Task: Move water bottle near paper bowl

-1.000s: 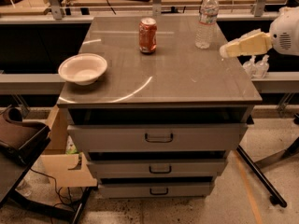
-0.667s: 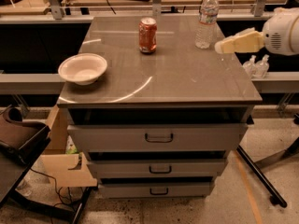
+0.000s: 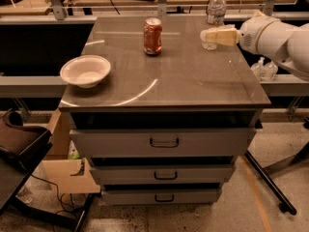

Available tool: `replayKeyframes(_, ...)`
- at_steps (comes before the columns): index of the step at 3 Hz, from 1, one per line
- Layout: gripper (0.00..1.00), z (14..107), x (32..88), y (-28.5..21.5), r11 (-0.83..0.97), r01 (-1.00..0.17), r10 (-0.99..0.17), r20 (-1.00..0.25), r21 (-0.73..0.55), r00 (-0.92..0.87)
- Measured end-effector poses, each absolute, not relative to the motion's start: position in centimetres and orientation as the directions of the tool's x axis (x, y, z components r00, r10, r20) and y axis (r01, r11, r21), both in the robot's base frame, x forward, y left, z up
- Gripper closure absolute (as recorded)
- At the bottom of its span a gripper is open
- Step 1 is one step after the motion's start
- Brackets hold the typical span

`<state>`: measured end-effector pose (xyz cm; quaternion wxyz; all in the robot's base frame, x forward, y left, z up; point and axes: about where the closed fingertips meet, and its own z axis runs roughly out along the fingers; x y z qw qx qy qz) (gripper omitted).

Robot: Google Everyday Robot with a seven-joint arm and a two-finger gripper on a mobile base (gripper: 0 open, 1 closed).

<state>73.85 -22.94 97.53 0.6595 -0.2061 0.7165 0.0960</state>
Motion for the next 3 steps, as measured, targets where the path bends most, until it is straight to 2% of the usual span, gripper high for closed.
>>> replayKeyframes(1,0.00,96.7,76.5,-23.0,0.901,-0.419,-0.132,-0.991,-0.111,-0.020)
replayKeyframes(3,0.00,95.5,79.7,-24.2,0.908,-0.400,-0.142,-0.990,-0.123,-0.018)
